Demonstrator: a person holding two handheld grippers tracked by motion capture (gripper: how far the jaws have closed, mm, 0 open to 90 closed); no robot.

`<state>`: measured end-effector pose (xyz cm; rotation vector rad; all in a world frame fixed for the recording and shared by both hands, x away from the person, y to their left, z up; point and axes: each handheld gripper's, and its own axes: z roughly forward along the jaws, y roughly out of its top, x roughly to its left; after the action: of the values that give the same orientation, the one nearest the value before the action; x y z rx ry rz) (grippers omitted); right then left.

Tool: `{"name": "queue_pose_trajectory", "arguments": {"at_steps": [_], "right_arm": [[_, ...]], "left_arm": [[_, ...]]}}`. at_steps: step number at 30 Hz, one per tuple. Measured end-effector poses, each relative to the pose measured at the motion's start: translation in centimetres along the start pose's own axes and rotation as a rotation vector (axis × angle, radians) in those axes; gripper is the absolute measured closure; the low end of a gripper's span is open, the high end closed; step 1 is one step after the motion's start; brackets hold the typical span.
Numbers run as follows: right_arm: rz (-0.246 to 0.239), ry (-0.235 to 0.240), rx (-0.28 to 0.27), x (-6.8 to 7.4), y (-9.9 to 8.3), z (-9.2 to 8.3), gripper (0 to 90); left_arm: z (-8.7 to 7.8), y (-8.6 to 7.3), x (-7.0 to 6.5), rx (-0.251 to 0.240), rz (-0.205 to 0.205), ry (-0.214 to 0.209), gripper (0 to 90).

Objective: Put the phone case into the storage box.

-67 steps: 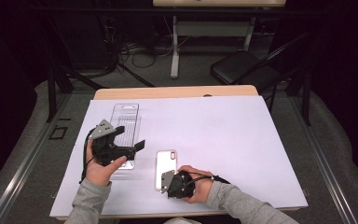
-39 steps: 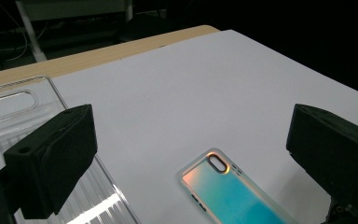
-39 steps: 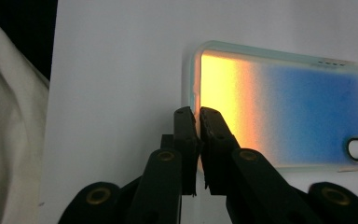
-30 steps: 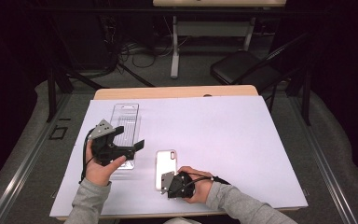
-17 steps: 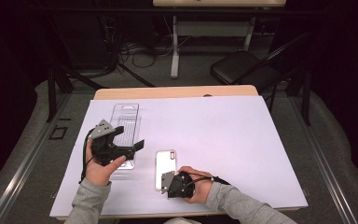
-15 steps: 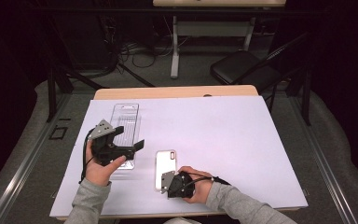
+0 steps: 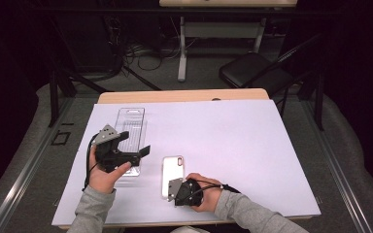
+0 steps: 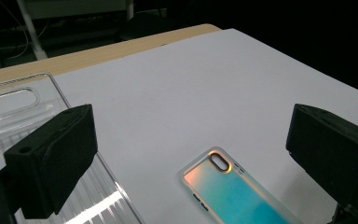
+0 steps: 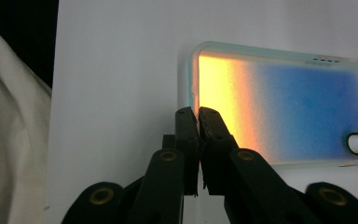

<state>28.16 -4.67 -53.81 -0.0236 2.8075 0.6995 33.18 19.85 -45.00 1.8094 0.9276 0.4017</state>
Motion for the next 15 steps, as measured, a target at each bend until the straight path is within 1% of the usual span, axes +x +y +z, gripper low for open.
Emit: {"name": "queue_pose_trajectory", "arguments": {"at_steps": [9,11,12,13,15], "right_arm": [[0.001,-0.003,-0.009,0.04,0.02,-0.26,87.6],[-0.001,-0.010,-0.008,0.06,0.03,-0.32,87.6],[-0.013,-0.013,-0.013,0.00,0.05,-0.38,87.6],[-0.003,-0.012,-0.011,0.06,0.04,-0.45,87.6],[-0.011,-0.018,-0.020,0.00,0.04,-0.54,87.6]], "left_arm": [[0.01,-0.03,0.00,0.003,0.002,0.000,2.1],[0.03,-0.05,-0.01,0.003,0.000,0.000,2.2],[0.07,-0.09,-0.02,0.001,0.000,0.000,2.3],[0.07,-0.09,-0.02,0.001,0.000,0.000,2.5],[0.13,-0.16,-0.02,0.003,-0.006,-0.005,2.7]]}}
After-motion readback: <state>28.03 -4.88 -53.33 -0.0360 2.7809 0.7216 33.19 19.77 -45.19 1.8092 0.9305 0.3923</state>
